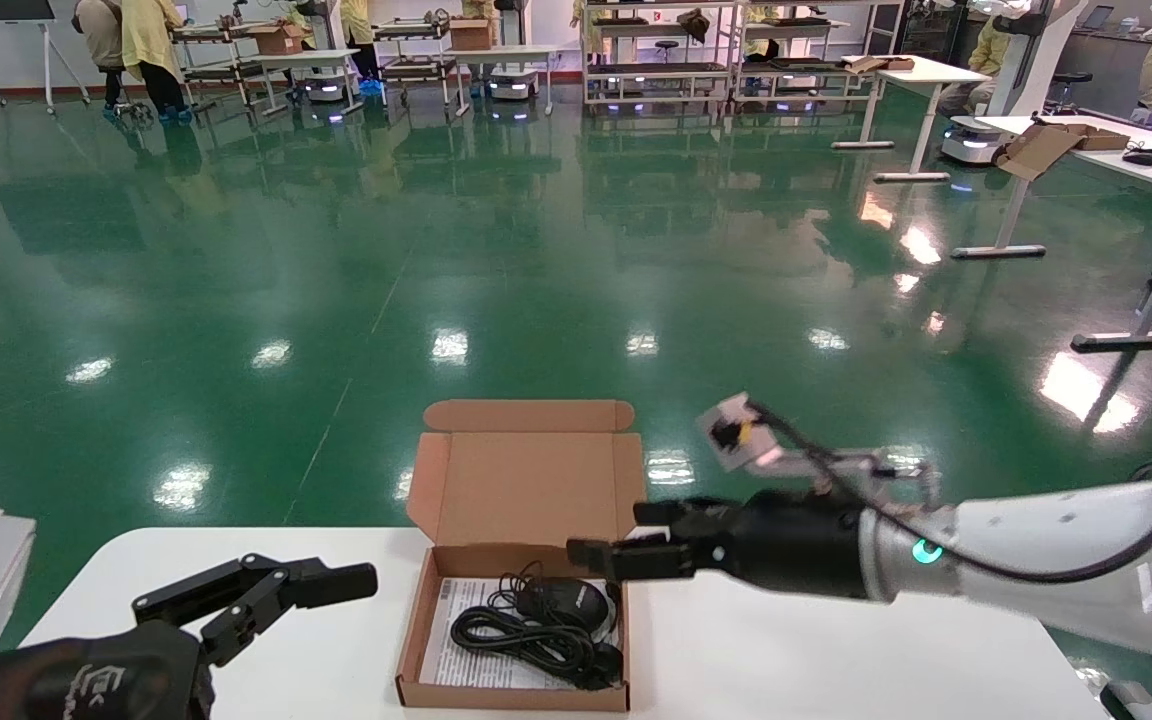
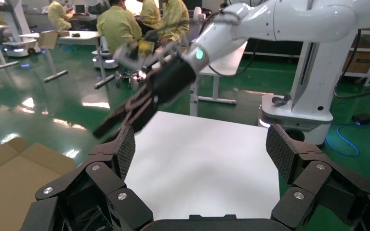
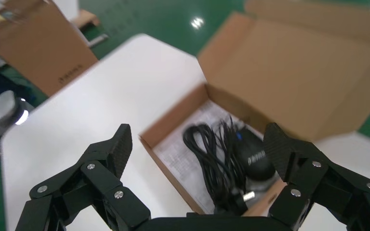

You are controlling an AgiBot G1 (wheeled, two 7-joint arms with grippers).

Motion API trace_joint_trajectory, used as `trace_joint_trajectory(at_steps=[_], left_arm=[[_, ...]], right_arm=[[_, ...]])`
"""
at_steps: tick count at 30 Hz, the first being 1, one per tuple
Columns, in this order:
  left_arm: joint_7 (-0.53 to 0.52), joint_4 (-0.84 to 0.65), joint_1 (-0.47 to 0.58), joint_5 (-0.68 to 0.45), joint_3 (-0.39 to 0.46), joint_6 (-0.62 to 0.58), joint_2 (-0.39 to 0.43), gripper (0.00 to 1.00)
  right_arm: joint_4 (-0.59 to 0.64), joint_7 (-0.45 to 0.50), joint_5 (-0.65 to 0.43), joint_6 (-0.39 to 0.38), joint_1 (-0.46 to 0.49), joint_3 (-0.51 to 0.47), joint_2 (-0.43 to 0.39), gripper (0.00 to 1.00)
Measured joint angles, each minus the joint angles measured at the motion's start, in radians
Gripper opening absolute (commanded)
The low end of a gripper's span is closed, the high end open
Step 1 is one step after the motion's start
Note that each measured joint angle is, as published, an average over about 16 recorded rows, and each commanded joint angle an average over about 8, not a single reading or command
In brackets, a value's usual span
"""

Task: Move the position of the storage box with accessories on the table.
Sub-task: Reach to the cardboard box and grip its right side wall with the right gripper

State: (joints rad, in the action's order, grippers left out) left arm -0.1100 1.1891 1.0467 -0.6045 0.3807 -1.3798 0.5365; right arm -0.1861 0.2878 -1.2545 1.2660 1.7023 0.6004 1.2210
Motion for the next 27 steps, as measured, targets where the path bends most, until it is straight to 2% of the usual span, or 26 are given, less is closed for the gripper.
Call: trace_joint_trajectory(at_steps=[7, 14, 22, 27], left_arm=[[0.000, 0.000, 0.000, 0.000, 0.000, 0.000, 0.000, 1.00], [0.000, 0.000, 0.000, 0.000, 0.000, 0.000, 0.000, 1.00], [0.000, 0.000, 0.000, 0.000, 0.000, 0.000, 0.000, 1.00], [0.000, 0.000, 0.000, 0.000, 0.000, 0.000, 0.000, 1.00]], right_arm=[[0.066, -0.023, -0.012, -0.048, -0.001, 0.006, 0.039, 1.00], [0.106, -0.013, -0.020, -0.071, 0.008, 0.011, 0.012, 1.00], [0.190, 0.110, -0.048, -0.144, 0.038, 0.028, -0.019, 1.00], [0.256, 0.231, -0.074, -0.218, 0.060, 0.046, 0.005, 1.00]])
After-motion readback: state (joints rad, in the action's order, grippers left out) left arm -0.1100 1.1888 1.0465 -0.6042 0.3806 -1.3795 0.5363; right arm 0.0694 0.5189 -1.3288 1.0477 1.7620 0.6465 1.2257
